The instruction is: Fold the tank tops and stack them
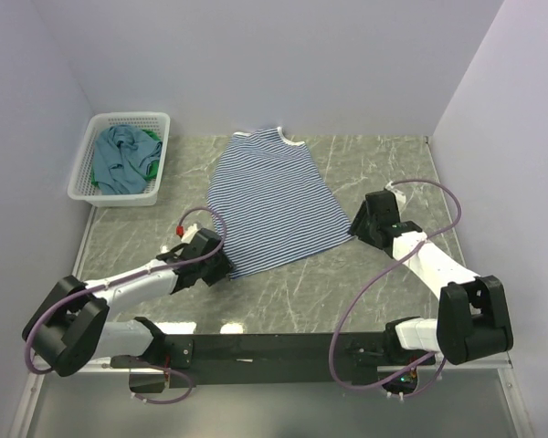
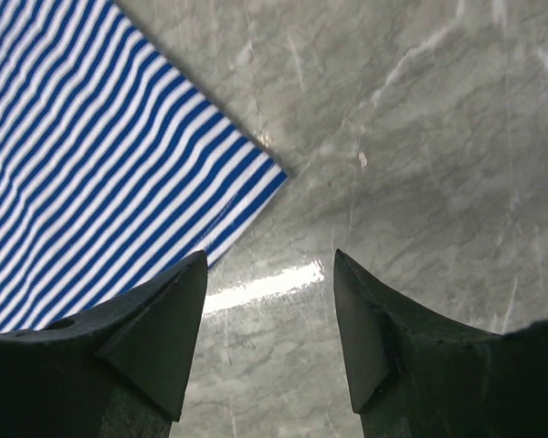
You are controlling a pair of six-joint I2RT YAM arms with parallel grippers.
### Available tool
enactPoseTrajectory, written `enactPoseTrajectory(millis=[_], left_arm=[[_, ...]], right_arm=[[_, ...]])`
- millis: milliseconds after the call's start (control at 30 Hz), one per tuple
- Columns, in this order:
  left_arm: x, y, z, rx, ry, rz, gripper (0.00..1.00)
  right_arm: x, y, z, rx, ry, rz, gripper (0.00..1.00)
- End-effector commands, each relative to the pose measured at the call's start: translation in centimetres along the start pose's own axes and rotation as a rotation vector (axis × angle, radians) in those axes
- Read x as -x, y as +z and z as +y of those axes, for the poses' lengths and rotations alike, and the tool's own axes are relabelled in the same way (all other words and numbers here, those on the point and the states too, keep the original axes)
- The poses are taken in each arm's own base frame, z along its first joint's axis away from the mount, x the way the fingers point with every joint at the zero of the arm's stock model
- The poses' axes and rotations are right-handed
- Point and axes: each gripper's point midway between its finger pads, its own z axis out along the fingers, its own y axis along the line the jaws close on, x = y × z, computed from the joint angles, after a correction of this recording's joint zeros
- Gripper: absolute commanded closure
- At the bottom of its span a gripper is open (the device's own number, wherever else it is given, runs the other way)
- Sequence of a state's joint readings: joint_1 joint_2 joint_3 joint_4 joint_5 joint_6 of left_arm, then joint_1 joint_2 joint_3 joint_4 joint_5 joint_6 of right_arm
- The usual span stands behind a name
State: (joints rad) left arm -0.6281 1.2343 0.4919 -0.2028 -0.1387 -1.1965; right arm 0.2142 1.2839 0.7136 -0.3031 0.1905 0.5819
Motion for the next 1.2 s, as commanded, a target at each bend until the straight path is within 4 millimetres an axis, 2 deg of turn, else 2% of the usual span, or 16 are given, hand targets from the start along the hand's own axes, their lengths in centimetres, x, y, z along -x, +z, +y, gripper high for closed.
enactPoseTrajectory(millis=[0,67,100,167,367,400,533,667,700,800,933,1033,1167], left_arm=[[0.6,0.7,-0.9,-0.002,-0.033,-0.051,0.51],[0.5,0.9,-0.5,0.029,-0.033,-0.056,0.55],[0.4,0.9,-0.3,0.042,-0.034,-0.058,0.6],[0.4,1.0,0.4,0.071,-0.037,-0.069,0.65],[0.5,0.9,1.6,0.128,-0.005,-0.087,0.97],[0.7,0.7,1.6,0.131,-0.005,-0.094,0.99],[2.0,-0.9,2.3,0.147,-0.02,-0.161,1.0],[3.9,-2.8,3.3,0.132,-0.062,-0.225,1.0],[4.5,-3.4,3.0,0.107,-0.072,-0.241,1.0],[5.3,-4.1,3.8,0.121,-0.077,-0.261,1.0],[5.7,-4.3,4.0,0.119,-0.072,-0.262,1.0],[5.8,-4.4,4.1,0.117,-0.071,-0.265,1.0],[6.2,-4.5,4.2,0.12,-0.07,-0.275,1.0]], right_arm=[[3.5,-0.2,0.7,0.001,0.025,-0.098,0.35],[3.6,0.0,0.0,-0.018,0.037,-0.095,0.35],[3.4,0.3,-0.2,-0.018,0.04,-0.085,0.35],[3.6,0.7,-0.9,-0.021,0.066,-0.081,0.35],[2.6,2.2,-1.1,0.018,0.113,-0.016,0.35],[2.3,2.4,-1.0,0.025,0.115,-0.003,0.35],[0.9,3.0,-0.3,0.071,0.131,0.036,0.38],[-1.5,3.4,-0.3,0.09,0.137,0.076,0.39],[-1.9,3.4,0.1,0.102,0.13,0.081,0.39],[-3.5,3.1,1.3,0.148,0.121,0.117,0.39],[-5.6,2.8,2.8,0.156,0.088,0.148,0.39],[-6.3,2.4,3.7,0.173,0.078,0.158,0.4],[-7.1,2.0,3.7,0.162,0.06,0.156,0.42]])
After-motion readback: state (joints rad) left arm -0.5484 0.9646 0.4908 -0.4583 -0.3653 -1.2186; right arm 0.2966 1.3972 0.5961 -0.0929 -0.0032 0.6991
